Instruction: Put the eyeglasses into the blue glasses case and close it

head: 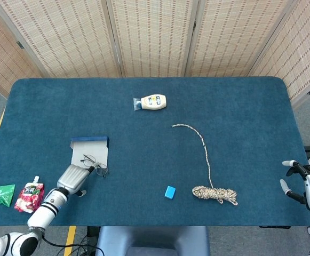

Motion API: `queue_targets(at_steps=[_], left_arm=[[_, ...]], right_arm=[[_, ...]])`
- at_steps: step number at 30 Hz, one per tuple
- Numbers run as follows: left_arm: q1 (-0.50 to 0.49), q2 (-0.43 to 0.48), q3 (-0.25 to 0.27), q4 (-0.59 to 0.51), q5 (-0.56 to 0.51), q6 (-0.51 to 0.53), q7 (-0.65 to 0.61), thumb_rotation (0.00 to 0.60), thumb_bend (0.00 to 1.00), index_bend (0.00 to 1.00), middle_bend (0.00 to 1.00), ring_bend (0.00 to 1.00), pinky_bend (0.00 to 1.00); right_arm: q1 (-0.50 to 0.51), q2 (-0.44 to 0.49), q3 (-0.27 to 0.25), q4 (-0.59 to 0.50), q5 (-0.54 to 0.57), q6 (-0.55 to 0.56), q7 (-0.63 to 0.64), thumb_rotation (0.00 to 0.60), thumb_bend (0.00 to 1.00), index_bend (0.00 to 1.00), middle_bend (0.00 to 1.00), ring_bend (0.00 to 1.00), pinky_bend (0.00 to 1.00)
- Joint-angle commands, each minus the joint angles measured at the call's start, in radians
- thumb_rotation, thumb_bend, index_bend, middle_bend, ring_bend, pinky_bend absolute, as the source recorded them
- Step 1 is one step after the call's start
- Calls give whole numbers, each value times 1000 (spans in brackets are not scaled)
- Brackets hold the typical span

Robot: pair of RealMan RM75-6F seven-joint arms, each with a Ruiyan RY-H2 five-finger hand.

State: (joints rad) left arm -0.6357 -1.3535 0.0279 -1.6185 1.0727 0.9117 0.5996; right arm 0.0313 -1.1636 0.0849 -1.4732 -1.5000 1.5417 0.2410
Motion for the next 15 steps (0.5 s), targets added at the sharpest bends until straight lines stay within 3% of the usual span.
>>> queue_targets(at_steps=[1,8,15], left_arm=[[-4,-7,1,8,-9,-7,1,600,223,0,992,949,946],[2,-2,-5,8,24,27,-26,600,224,0,992,949,946],[14,57,17,-59,50,48,-13,600,223,0,992,949,947]], right_arm=[[0,0,1,0,0,1,-1,600,335,329,526,460,314],[-2,3,1,-3,-1,4,-1,600,335,329,526,460,314],[-2,1,0,-2,-2,3,1,600,336,329,527,460,314]])
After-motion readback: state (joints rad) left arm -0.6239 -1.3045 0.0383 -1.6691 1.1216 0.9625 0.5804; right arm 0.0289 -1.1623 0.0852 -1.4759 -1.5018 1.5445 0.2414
